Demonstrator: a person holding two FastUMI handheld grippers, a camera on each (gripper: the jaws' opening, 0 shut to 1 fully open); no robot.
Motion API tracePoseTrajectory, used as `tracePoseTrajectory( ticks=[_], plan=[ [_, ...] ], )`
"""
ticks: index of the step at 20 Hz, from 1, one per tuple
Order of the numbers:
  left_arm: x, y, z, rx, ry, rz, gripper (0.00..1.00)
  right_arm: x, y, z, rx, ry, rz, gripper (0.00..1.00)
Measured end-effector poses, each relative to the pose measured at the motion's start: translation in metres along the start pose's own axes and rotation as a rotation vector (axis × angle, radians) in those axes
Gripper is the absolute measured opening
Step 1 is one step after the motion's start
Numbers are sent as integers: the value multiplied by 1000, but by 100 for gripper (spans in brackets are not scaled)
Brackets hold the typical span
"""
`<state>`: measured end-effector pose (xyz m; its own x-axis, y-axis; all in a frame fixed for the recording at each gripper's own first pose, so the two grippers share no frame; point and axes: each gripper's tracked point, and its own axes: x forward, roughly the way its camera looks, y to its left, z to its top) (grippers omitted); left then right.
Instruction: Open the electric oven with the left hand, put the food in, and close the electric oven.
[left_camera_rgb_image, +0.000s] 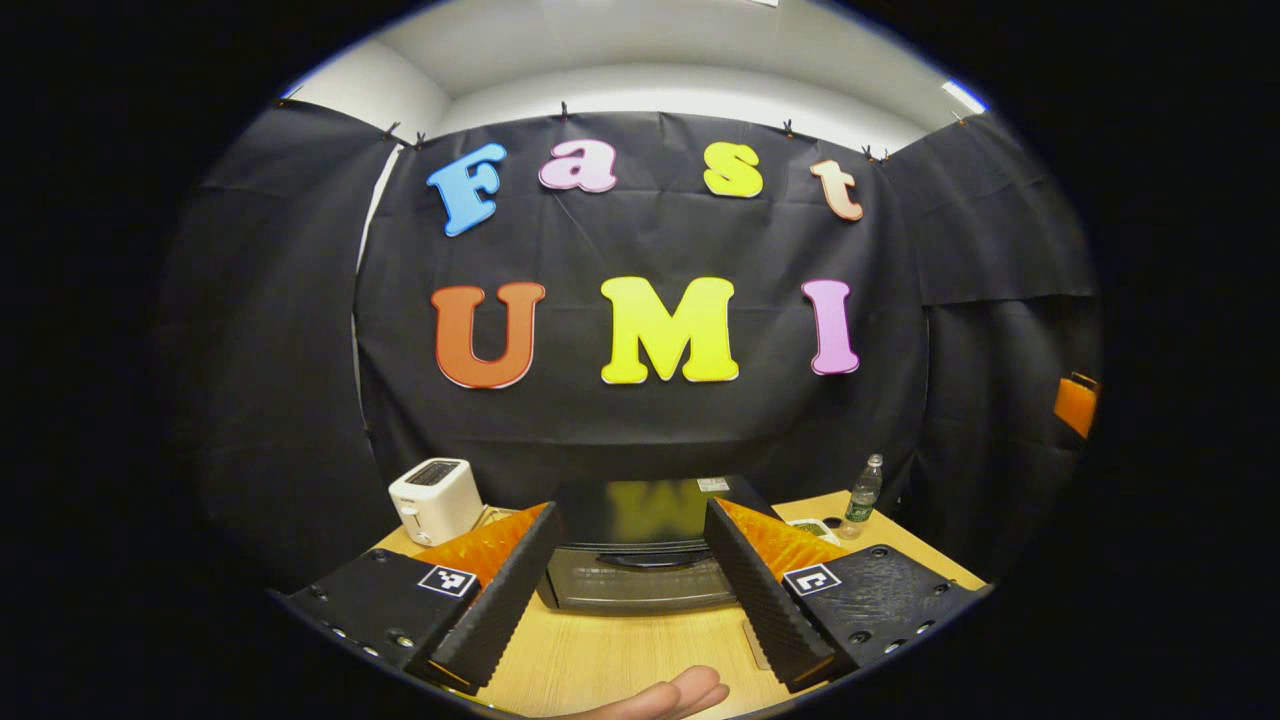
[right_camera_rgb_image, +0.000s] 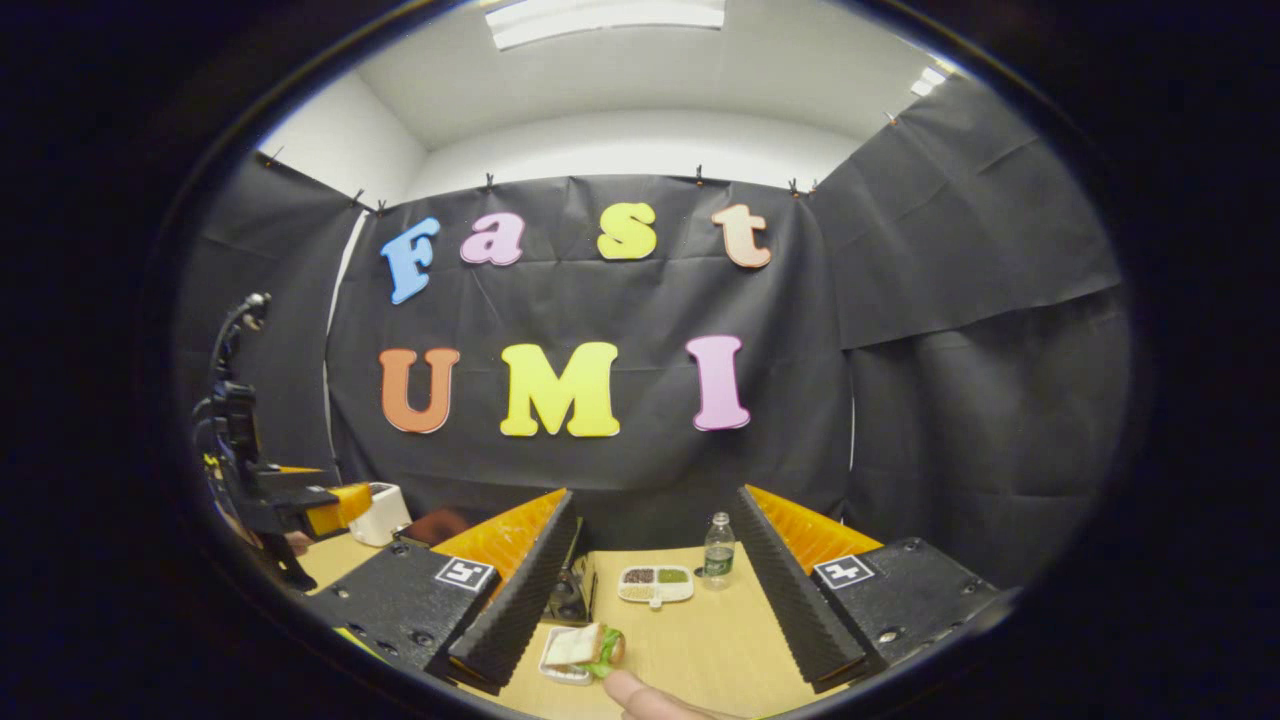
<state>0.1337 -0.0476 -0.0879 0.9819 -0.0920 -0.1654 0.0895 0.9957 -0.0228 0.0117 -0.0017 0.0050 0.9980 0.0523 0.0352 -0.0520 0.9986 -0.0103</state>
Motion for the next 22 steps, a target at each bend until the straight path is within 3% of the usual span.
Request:
tracePoseTrajectory(
  ticks=[4, 5, 6, 7, 17, 18, 19, 22],
  plan=[
    [53, -4, -38, -20, 119, -22, 96, 8, 1, -6, 7, -10, 22, 100],
    [66, -5, -47, -18, 144, -20, 96, 10, 2, -8, 9, -8, 29, 92],
    [75, -7, -55, -15, 167, -20, 96, 11, 2, -10, 8, -5, 37, 92],
    [86, -6, -61, -15, 179, -2, 96, 12, 0, -11, 5, -4, 40, 100],
    [145, -28, -116, -98, 322, -4, 93, 16, -22, -22, -10, -6, 29, 100],
    [148, -25, -119, -88, 330, 3, 93, 17, -25, -22, -11, -7, 26, 92],
    [150, -24, -123, -74, 340, 11, 93, 18, -29, -23, -11, -8, 19, 100],
    [158, -17, -132, -37, 349, 45, 94, 17, -38, -24, -7, -12, -1, 100]
  ],
)
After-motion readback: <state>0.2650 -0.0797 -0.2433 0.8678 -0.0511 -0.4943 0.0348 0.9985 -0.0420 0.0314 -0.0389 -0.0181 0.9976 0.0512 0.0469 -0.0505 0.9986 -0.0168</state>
